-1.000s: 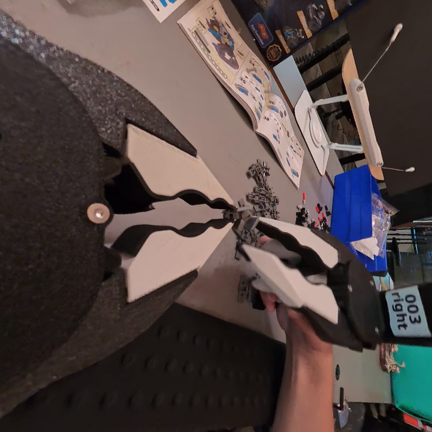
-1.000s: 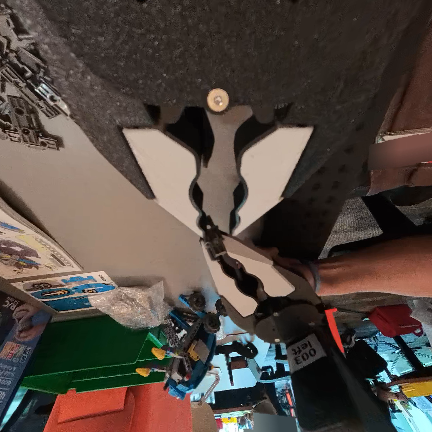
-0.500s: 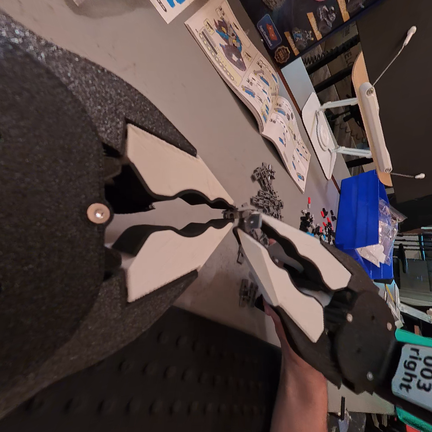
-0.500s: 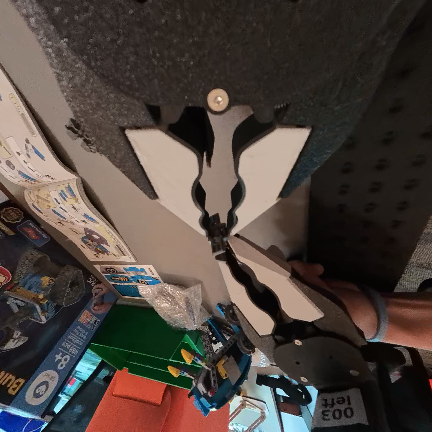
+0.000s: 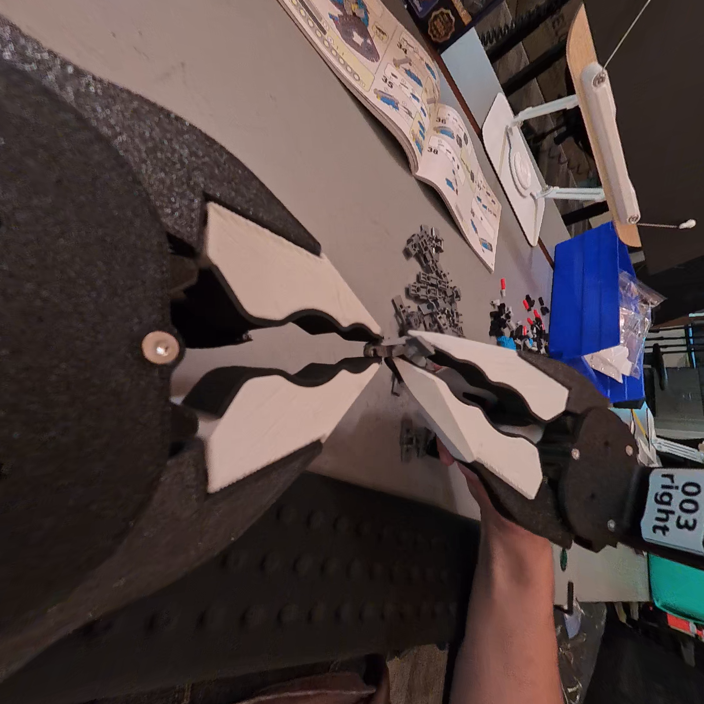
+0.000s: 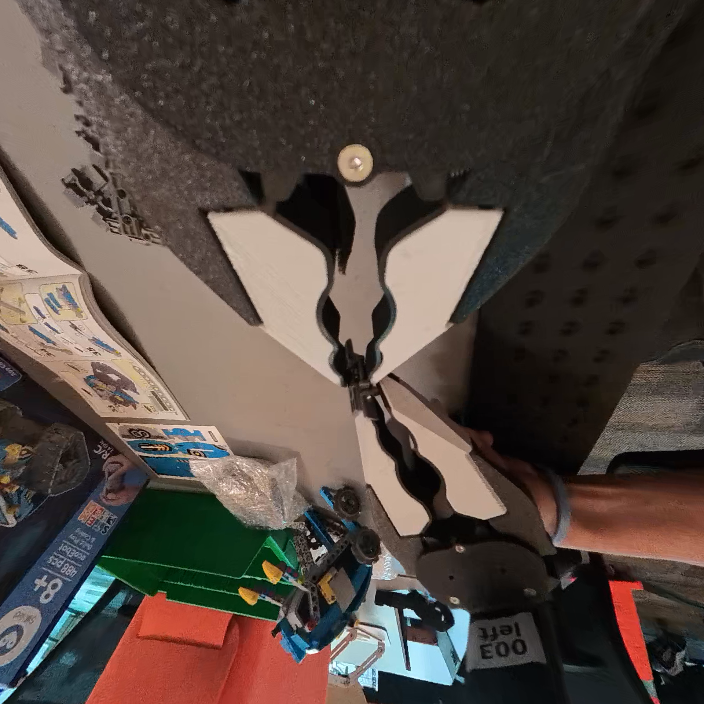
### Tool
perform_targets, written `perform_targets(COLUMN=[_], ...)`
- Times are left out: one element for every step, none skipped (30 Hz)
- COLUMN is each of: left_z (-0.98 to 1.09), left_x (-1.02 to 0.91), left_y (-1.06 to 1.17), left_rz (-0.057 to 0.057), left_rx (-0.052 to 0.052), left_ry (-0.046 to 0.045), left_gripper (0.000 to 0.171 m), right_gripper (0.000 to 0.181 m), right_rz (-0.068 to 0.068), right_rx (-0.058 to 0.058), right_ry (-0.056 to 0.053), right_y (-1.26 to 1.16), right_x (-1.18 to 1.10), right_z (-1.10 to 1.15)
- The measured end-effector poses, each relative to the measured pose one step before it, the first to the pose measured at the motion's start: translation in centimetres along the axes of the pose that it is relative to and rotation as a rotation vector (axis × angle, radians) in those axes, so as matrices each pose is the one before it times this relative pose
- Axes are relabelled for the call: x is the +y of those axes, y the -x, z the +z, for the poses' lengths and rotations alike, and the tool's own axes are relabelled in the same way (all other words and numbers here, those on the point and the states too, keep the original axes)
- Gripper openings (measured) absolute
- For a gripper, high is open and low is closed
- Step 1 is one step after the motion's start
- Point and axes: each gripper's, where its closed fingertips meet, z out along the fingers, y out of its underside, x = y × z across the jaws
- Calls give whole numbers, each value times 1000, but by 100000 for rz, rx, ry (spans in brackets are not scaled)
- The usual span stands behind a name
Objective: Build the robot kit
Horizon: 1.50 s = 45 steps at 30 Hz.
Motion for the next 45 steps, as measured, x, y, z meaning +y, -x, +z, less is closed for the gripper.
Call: perform_targets(left_z=[-33, -50, -56, -65, -61, -44, -62, -62, -46, 1, 68, 56, 34, 31, 51, 45, -32, -133, -131, 14, 65, 8, -52, -23, -25, 26, 95, 126, 95, 39, -5, -33, -33, -38, -33, 0, 30, 49, 69, 68, 12, -120, -200, -210, -184], left_x=[-65, -68, -78, -112, -92, -48, -44, -79, -64, 19, 126, 84, 32, 55, 77, 72, -29, -175, -203, 19, 99, 15, -85, -17, -30, 13, 123, 155, 124, 50, -11, -29, -45, -35, -30, 5, 45, 57, 51, 79, -1, -156, -255, -259, -251], left_y=[-173, -130, -121, -147, -110, -88, -118, -185, -92, -52, -57, -41, -67, 5, 118, 231, 224, -42, -88, 21, -33, -118, -109, -83, -45, -79, -109, -53, -43, -60, -8, 18, -7, -10, -21, -52, -27, -107, -14, 127, 140, 27, 144, 223, 76], left_rz=[-640, -883, -824, -577, -492, -435, -495, -788, -789, -399, -36, 108, -233, -834, -712, -858, -1156, -991, -786, -286, 170, 14, -392, -517, -503, 28, 650, 524, 188, 63, -149, -450, -438, -374, -355, -303, -225, -162, 232, 126, 149, 399, 252, -312, -442], left_rx=[1645, 1516, 1486, 1365, 1049, 811, 1226, 1843, 1303, 598, 350, 246, 567, 467, -427, -1098, -802, 1107, 1155, 61, 91, 923, 1100, 1060, 786, 582, 335, 32, 142, 477, 198, 212, 326, 379, 467, 582, 387, 933, -28, -1010, -1142, -413, -1272, -1363, -275], left_ry=[-512, -505, -590, -762, -572, -245, -340, -616, -535, 161, 919, 638, 257, 371, 517, 477, -262, -1335, -1459, 129, 677, 59, -677, -200, -218, 76, 950, 1228, 957, 334, -79, -258, -394, -320, -262, -1, 305, 441, 369, 622, 78, -1200, -1983, -1987, -1894], left_gripper=[7, 7, 6, 7, 7, 7, 6, 6, 6, 7, 7, 7, 7, 7, 7, 7, 6, 6, 6, 7, 7, 7, 7, 7, 7, 7, 7, 7, 7, 7, 7, 7, 7, 7, 7, 7, 7, 7, 7, 7, 8, 8, 13, 20, 23], right_gripper=[9, 9, 9, 8, 8, 8, 8, 8, 8, 8, 8, 7, 7, 7, 7, 8, 8, 8, 8, 8, 9, 9, 9, 9, 9, 9, 9, 9, 9, 9, 9, 9, 9, 9, 9, 9, 9, 9, 8, 8, 8, 8, 8, 7, 7], right_rz=[1254, 2718, 3395, 2849, 1342, -65, -777, 469, 1502, 990, 111, 908, 1128, 560, 813, 1490, 3312, 1023, -3315, -3052, -2713, -2912, -2047, -385, 415, 759, 1397, 1662, 1893, 1275, 1103, 1277, 943, 1050, 948, 755, 638, 565, -1891, -1081, 242, -94, -564, 660, 510], right_rx=[-1988, -2455, -2926, -2702, -1920, -883, -620, -1570, -1748, -1282, -603, -814, -881, -474, 230, 1253, 1899, 359, -163, 1701, 1666, 720, 291, -28, -199, -961, -1633, -1529, -1208, -1135, -442, 29, -17, -287, -394, -636, -522, -985, -1303, 1139, 800, -573, -656, -944, -967], right_ry=[-499, -443, -438, -524, -460, -11, 161, 510, 451, 536, 949, 1012, 211, 515, 495, 407, 181, -1025, -1871, 91, 737, -135, -1154, -344, 77, -180, 314, 386, 374, 155, 163, 269, -306, -463, -560, -80, 264, 412, -119, 387, 619, -680, -1852, -1439, -1323], right_y=[169, 163, 183, 152, 148, 98, 133, 231, 197, 145, 82, 120, 107, 65, -110, -262, -309, -13, 156, -65, -101, 52, 94, 74, 26, 55, 93, 47, 19, 70, 27, -17, -13, 26, 21, 54, 13, 30, 98, -233, -203, 13, 77, 147, 194], right_x=[-43, -54, -67, -100, -67, -32, -21, -26, -30, 52, 158, 151, 44, 92, 55, 21, -91, -250, -291, -35, 77, 23, -130, -73, -18, -8, 135, 196, 176, 70, -4, -19, -60, -32, -46, 9, 59, 83, 67, 101, 28, -154, -278, -317, -288], right_z=[-107, -70, -48, -73, -73, -35, -11, -62, -74, -9, 11, -15, -11, 18, 39, 91, 124, 59, -70, 39, 68, 5, -31, 22, 19, -54, -59, -41, -4, -20, -15, 31, 22, 8, 8, 10, 3, -4, -59, 19, 60, 15, 4, 19, 22])
